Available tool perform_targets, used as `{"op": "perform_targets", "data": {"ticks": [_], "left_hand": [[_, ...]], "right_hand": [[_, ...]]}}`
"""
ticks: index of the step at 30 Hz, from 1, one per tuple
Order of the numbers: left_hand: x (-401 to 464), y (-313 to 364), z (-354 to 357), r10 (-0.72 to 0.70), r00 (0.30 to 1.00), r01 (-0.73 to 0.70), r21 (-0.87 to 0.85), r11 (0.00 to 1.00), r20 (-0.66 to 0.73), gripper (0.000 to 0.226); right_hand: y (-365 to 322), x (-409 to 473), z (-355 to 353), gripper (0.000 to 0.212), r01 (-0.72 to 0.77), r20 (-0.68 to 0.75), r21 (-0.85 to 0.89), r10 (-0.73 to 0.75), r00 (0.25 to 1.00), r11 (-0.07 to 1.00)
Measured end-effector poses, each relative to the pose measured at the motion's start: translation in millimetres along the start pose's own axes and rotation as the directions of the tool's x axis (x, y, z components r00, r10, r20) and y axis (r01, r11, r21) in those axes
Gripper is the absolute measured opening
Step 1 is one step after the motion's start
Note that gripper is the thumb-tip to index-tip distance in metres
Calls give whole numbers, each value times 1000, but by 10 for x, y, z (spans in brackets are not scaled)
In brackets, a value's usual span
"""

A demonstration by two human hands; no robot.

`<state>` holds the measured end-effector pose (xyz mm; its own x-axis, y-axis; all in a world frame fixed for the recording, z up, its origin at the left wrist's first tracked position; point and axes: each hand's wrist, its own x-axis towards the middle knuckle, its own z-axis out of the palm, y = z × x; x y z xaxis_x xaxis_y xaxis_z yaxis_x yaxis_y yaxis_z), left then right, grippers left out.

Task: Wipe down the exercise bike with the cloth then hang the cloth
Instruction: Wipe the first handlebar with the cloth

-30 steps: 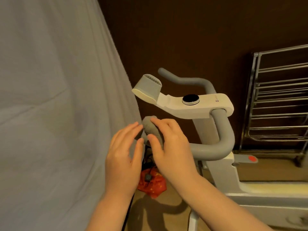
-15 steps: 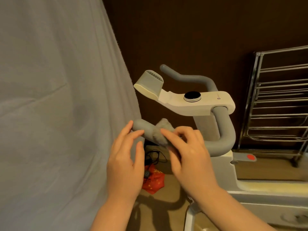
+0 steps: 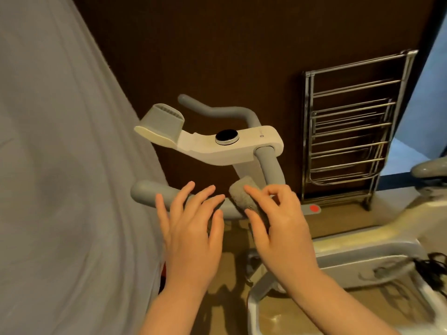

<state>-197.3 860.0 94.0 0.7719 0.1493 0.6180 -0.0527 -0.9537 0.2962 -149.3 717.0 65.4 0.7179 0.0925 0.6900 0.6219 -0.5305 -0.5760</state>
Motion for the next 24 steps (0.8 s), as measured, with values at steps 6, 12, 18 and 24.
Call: {"op": "perform_targets", "data": {"ticks": [6,12,18,24], "left_hand": [[10,10,58,7,999,-7,-17,1000,-32,26],[26,28,109,-18,998,15,-49,999,-64,22],[26,19,105,-8,998,5,-45,999,-63,21],[25,62,106,-28,998,24,-58,998,-63,23]], "right_hand": [[70,63,-39,37,-163,-86,72,168,982,984],[100,23,-57,35,-188,-108,52,193,975,981],[172,26,-107,33,-109,-65,-4,109,992,994],[-22,-25,-69,34,41,75,67,-46,996,997]]}}
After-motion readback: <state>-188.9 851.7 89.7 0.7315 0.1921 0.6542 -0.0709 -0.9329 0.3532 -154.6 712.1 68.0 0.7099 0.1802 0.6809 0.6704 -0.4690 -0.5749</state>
